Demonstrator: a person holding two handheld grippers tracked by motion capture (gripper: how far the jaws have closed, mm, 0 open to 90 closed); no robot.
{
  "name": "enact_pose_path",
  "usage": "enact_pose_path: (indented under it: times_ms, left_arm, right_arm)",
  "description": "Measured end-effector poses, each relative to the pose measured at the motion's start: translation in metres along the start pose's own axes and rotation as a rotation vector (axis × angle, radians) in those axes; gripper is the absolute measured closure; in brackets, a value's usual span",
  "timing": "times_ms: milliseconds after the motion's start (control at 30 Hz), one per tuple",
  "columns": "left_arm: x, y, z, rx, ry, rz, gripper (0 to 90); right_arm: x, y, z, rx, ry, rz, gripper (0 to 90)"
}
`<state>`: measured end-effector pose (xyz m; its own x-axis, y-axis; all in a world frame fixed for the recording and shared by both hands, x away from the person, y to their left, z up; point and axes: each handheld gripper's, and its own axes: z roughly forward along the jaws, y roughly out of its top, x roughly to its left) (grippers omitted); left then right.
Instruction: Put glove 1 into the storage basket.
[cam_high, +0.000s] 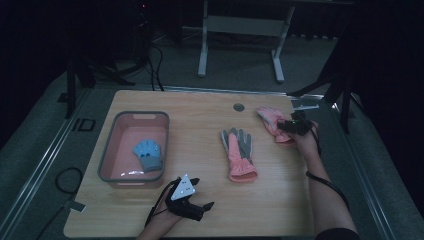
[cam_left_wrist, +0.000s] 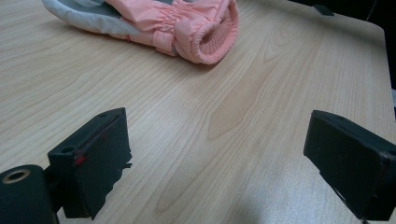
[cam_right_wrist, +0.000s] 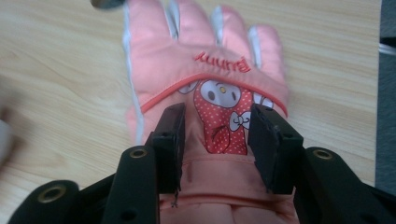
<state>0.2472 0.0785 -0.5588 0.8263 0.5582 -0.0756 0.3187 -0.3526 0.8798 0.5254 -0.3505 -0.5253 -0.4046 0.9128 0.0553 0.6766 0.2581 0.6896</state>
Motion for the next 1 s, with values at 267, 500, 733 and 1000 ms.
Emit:
enact_pose_path:
  times_ms: [267,500,733,1000]
  left_arm:
    - [0.0,0.0,-0.001,-0.003,-0.001,-0.004,7.3]
    - [-0.001,0.0,0.0,0.001,0.002,0.006,7.3]
    - [-0.002,0.004,0.002,0.002,0.013,0.01,7.3]
    - [-0.003,0.006,0.004,0.004,0.018,0.02,7.3]
  right_arm:
    - [0.005,-0.002,0.002,-0.001,-0.011,0.009,89.2]
    - [0.019,0.002,-0.032,-0.052,-0.103,0.077,90.0]
    - [0.042,0.001,-0.084,-0.105,-0.182,0.139,90.0]
    - [0.079,-0.022,-0.115,-0.134,-0.227,0.202,89.9]
